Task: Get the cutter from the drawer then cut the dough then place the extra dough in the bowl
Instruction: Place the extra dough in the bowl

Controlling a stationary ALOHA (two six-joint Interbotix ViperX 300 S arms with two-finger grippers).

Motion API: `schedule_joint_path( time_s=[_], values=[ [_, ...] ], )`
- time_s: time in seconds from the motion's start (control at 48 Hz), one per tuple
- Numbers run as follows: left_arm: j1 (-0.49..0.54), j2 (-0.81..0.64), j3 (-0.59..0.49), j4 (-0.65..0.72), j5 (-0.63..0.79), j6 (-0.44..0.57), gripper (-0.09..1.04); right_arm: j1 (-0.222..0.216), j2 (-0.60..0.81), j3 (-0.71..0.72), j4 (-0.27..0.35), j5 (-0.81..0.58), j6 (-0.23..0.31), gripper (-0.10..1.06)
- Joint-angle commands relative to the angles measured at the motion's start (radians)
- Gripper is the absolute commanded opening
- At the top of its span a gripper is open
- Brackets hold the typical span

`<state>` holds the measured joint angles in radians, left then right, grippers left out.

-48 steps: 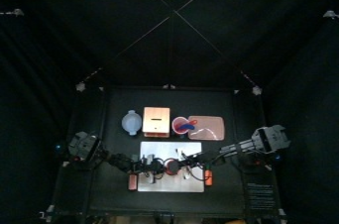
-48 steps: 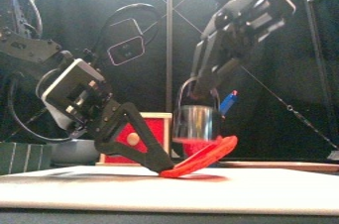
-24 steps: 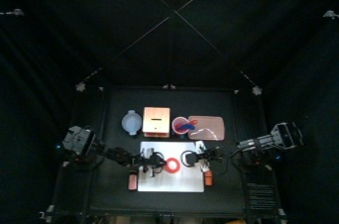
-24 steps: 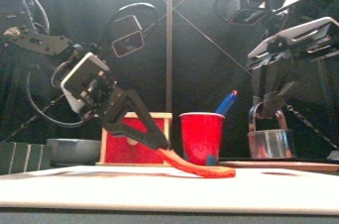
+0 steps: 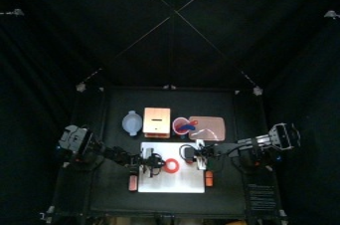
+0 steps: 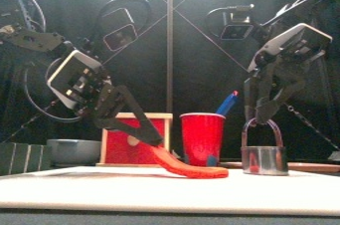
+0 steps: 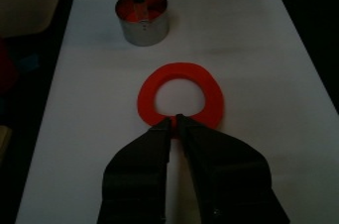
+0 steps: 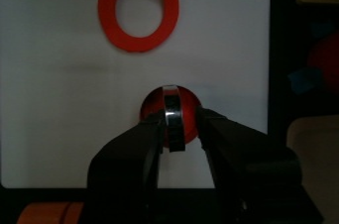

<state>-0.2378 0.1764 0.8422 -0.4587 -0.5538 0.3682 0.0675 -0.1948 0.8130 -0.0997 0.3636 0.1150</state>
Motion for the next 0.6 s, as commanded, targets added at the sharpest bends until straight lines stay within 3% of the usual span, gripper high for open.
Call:
schedule_joint_path(
  time_s=[0.021, 0.229, 0.396, 0.604],
  values=[
    [0.003, -0.032, -0.011, 0.028, 0.008, 0.0, 0.59, -0.003, -0.017, -0.031, 0.008, -0.003, 0.0, 0.75],
    [0.028, -0.034, -0.017, 0.034, 0.055, -0.002, 0.65, 0.002, 0.0, -0.049, 0.008, -0.008, -0.002, 0.75],
    [0.094, 0.048, -0.11, 0.06, 0.149, 0.014, 0.77, 0.003, 0.014, -0.071, 0.011, -0.002, 0.0, 0.75],
    [0.129, 0.1, -0.172, 0.06, 0.235, 0.046, 0.77, 0.014, 0.023, -0.074, 0.021, -0.002, 0.0, 0.75]
  ],
)
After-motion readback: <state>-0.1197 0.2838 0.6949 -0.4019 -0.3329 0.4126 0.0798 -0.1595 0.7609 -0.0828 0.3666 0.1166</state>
